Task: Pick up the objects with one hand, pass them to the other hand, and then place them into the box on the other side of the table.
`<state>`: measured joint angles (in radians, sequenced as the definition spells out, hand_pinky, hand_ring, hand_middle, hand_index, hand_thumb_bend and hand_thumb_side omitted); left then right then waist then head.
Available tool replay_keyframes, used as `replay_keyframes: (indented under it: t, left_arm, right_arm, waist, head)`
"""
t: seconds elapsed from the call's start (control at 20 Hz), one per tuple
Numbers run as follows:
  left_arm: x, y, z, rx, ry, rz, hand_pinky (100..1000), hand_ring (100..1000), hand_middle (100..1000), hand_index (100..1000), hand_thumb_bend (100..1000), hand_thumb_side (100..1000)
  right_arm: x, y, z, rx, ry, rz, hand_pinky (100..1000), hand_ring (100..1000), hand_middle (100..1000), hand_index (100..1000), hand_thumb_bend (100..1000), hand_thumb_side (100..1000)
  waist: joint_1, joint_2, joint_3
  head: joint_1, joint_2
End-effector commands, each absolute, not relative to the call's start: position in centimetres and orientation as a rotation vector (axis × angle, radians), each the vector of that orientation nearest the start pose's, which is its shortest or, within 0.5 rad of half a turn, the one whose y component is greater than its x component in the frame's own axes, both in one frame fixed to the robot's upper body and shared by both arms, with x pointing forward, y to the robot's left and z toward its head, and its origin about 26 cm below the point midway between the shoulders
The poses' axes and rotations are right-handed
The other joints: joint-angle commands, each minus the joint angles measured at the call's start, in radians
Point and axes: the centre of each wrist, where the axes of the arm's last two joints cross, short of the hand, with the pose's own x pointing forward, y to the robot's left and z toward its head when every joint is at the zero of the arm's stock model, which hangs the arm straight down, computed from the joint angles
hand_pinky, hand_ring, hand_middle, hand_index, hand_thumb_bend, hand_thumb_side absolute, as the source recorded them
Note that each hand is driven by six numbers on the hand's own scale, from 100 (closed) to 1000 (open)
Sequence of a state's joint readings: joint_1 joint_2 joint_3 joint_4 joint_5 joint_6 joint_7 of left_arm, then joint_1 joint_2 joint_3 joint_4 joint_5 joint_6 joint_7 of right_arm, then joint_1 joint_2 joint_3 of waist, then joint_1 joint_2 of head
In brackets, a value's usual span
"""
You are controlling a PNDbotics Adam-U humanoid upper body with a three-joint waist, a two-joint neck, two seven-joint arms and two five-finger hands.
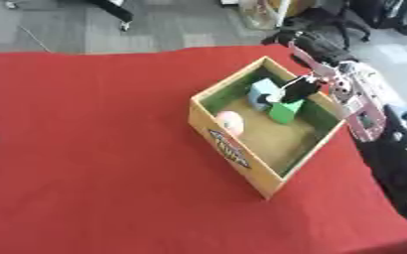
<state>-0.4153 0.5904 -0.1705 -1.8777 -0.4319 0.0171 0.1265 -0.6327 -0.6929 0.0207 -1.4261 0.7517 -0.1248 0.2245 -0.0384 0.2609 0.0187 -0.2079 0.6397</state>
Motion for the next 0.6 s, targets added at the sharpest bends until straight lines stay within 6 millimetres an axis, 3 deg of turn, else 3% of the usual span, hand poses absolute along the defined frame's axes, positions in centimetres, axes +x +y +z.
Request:
replay_keyframes:
  t: [0.05, 0.25, 0.3, 0.35, 0.4, 0.45, 0.6]
  left_arm:
    - [31.8, 27.2, 22.6, 0.893, -2.219, -0.831, 783, 650, 664, 723, 638, 400]
    - [31.2, 28.3, 22.7, 0.954, -2.221, -0.752, 781, 648, 664, 724, 605, 405]
    - [30.9, 28.6, 22.7, 0.978, -2.220, -0.717, 781, 648, 664, 725, 597, 405]
    - [30.7, 29.1, 22.7, 1.005, -2.218, -0.670, 779, 646, 666, 729, 573, 410]
    - [30.5, 29.5, 22.6, 1.027, -2.215, -0.620, 779, 646, 666, 731, 568, 413]
    - [30.3, 29.9, 22.4, 1.044, -2.211, -0.554, 777, 644, 665, 733, 482, 482]
    - [30.0, 31.1, 21.6, 1.058, -2.184, -0.319, 776, 639, 661, 727, 369, 614]
  right_arm:
    - [38.5, -36.9, 26.3, -1.276, -1.661, 1.204, 899, 935, 831, 890, 664, 300]
    - [37.8, -36.2, 27.2, -1.163, -1.865, 1.013, 872, 916, 798, 901, 548, 317]
    - [37.6, -35.8, 27.5, -1.073, -1.954, 0.933, 869, 911, 791, 899, 494, 315]
    - [37.2, -35.2, 28.1, -0.962, -2.050, 0.849, 866, 906, 786, 904, 333, 393]
    - [36.7, -34.7, 28.6, -0.852, -2.128, 0.780, 867, 906, 787, 907, 324, 401]
    - [36.4, -34.2, 28.9, -0.735, -2.186, 0.720, 867, 903, 793, 926, 264, 457]
    - [35.9, -33.1, 29.0, -0.395, -2.262, 0.585, 872, 905, 796, 946, 257, 472]
  waist:
    - [0.013, -0.001, 0.001]
    - [0.012, -0.001, 0.005]
    - [0.012, -0.001, 0.007]
    - [0.013, -0.003, 0.010]
    - [0.014, -0.006, 0.013]
    - [0.015, -0.011, 0.018]
    - [0.016, -0.031, 0.037]
  head:
    - [0.003, 0.006]
    - [0.030, 0.008]
    - [0.047, 0.007]
    - [0.071, 0.008]
    - [0.093, 0.010]
    - [0.118, 0.012]
    - [0.174, 0.016]
